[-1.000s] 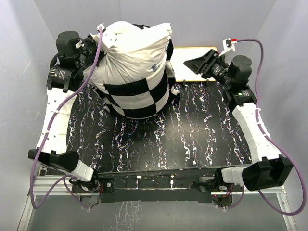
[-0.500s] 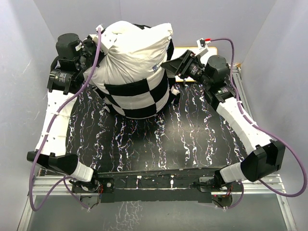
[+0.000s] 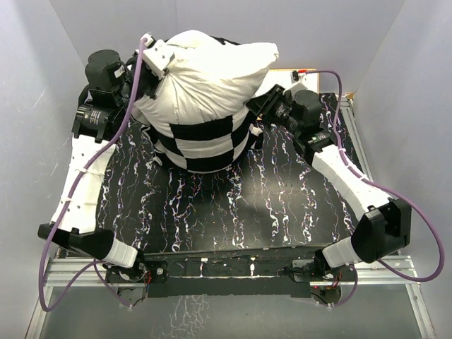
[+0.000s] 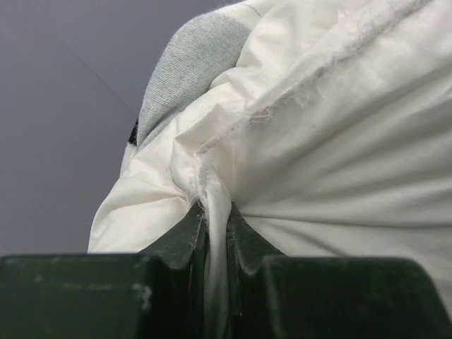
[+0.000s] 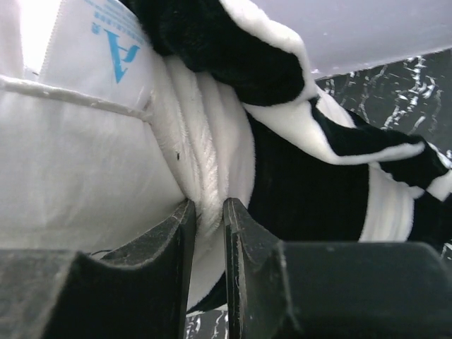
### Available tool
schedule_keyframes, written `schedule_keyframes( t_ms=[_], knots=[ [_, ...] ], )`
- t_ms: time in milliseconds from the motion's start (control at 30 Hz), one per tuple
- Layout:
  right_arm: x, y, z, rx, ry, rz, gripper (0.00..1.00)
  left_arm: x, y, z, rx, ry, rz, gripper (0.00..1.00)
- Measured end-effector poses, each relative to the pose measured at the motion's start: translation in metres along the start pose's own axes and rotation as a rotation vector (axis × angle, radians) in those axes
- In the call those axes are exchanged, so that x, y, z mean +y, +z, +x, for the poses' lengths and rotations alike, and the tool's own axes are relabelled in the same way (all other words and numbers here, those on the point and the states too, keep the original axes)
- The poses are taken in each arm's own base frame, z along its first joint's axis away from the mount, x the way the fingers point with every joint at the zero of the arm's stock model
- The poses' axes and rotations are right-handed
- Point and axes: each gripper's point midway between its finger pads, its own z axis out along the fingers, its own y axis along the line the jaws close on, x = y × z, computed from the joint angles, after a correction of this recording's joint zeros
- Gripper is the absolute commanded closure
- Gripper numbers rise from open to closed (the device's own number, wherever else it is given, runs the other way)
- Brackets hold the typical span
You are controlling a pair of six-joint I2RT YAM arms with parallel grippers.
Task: Remove the pillowcase from the pillow
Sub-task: Remove the pillow from the pillowcase.
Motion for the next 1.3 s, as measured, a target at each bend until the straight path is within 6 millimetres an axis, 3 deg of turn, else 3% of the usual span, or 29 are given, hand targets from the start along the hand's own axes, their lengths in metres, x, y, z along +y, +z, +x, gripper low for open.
schedule_keyframes(
  t_ms=[333,500,667,833,933,1100,1200,1300],
  knots=[
    [-0.059,-0.006,0.018,-0.054,0.055,0.074,0.83,-0.005,-0.028,-0.062,-0.125,-0.203,0.053,1.0],
    [-0.077,-0.007,0.027,-0.044,0.08,0.063,0.83,-0.014,-0.032,-0.068,-0.123,-0.255,0.086,1.0],
    [-0.075,-0.01,0.028,-0.034,0.053,0.03,0.67,-0.013,-0.033,-0.067,-0.121,-0.267,0.077,1.0],
    [-0.066,-0.035,0.008,-0.057,-0.042,0.051,0.46,-0.013,-0.033,-0.071,-0.138,-0.283,0.08,1.0],
    [-0.024,-0.056,-0.022,-0.146,-0.202,0.066,0.39,-0.014,-0.033,-0.075,-0.154,-0.309,0.093,1.0],
    [0.123,-0.09,-0.076,-0.31,-0.477,-0.167,0.25,-0.007,-0.033,-0.072,-0.151,-0.35,0.063,1.0],
    [0.201,-0.118,-0.09,-0.384,-0.613,-0.359,0.21,-0.012,-0.028,-0.069,-0.142,-0.396,0.092,1.0],
    [0.245,-0.128,-0.096,-0.42,-0.721,-0.484,0.17,-0.031,-0.022,-0.063,-0.121,-0.449,0.181,1.0]
  ],
)
